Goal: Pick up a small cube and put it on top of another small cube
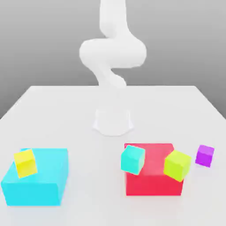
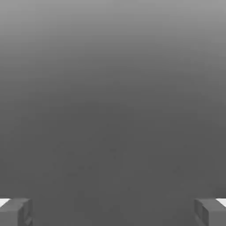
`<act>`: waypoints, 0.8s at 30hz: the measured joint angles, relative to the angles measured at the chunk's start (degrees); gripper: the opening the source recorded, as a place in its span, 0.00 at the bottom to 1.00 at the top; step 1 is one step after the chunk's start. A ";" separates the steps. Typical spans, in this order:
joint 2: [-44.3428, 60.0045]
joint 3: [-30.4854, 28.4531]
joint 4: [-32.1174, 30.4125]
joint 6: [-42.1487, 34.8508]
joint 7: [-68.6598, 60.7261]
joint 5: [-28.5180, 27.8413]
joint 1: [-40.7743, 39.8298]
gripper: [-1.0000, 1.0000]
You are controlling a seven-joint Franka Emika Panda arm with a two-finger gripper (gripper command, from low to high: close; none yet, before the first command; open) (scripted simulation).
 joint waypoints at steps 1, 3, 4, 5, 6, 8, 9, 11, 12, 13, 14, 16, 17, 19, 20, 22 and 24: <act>2.26 1.13 -1.05 1.29 -0.40 0.16 1.19 0.50; 6.52 3.34 -3.02 3.73 -1.11 0.38 3.45 0.50; 8.58 4.47 -3.99 4.92 -1.44 0.47 4.54 0.50; 10.63 5.63 -4.95 6.10 -1.76 0.54 5.59 0.50; 12.68 6.78 -5.91 7.28 -2.04 0.57 6.66 0.50; 16.76 9.16 -7.83 9.64 -2.54 0.54 8.76 0.50; 18.81 10.34 -8.78 10.82 -2.73 0.45 9.83 0.50; 22.91 12.79 -10.70 13.18 -3.03 0.14 11.89 0.50; 24.98 14.03 -11.66 14.36 -3.12 -0.10 12.89 0.50; 27.05 15.27 -12.61 15.53 -3.16 -0.41 13.89 0.50; 29.14 16.52 -13.56 16.69 -3.19 -0.76 14.87 0.50; 33.37 18.94 -15.48 19.05 -2.87 -1.91 16.77 0.50; 35.52 20.09 -16.43 20.22 -2.58 -2.67 17.89 0.50; 39.89 21.75 -18.33 22.53 -1.69 -4.63 21.18 0.50; 42.09 22.36 -19.27 23.67 -1.10 -5.82 22.54 0.50; 46.52 22.29 -20.53 26.11 0.80 -9.02 25.07 0.50; 50.85 19.21 -20.15 29.00 4.14 -13.68 27.65 0.50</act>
